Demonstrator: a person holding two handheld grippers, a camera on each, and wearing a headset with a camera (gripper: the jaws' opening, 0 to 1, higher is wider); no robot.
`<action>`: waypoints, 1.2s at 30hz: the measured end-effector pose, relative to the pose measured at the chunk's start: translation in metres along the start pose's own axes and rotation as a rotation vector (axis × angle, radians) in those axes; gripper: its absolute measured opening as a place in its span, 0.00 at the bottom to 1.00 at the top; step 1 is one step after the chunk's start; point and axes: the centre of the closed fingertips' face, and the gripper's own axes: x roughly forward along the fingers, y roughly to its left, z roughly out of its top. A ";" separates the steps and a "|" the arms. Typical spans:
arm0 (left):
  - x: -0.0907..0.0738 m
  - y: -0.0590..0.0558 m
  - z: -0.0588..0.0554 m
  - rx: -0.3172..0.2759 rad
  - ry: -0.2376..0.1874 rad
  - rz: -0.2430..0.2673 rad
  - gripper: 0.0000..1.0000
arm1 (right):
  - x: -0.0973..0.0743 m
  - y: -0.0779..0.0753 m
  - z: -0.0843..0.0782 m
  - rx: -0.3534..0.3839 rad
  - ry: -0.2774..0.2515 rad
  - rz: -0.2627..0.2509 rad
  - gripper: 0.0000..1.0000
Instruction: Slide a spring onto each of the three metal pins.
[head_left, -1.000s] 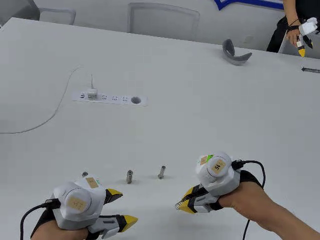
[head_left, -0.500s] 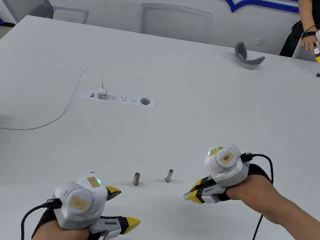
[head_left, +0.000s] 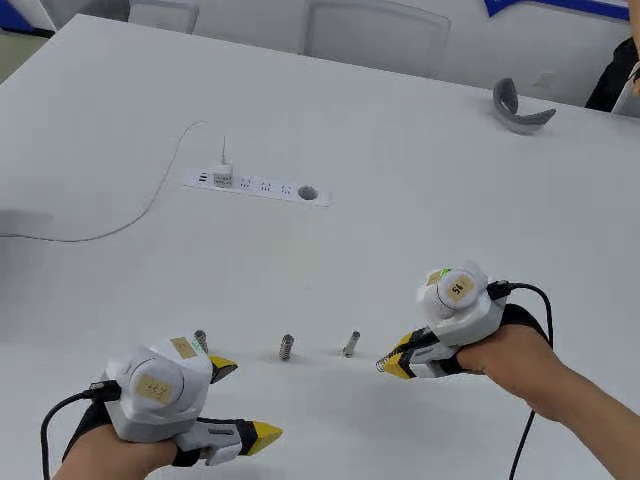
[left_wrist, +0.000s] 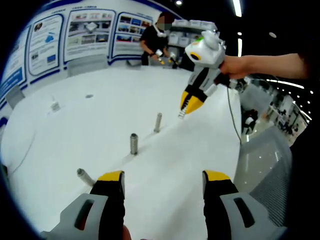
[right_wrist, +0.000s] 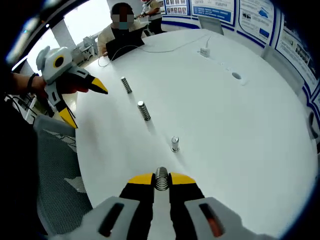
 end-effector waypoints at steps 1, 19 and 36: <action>-0.001 0.001 0.000 -0.004 0.000 0.002 0.64 | 0.000 -0.001 0.001 0.001 0.000 0.000 0.12; -0.006 0.003 -0.007 -0.029 0.001 0.011 0.68 | 0.000 -0.020 0.020 -0.038 0.014 -0.012 0.12; -0.012 0.008 -0.014 -0.056 0.004 0.023 0.68 | 0.013 -0.023 0.038 -0.071 0.020 0.001 0.12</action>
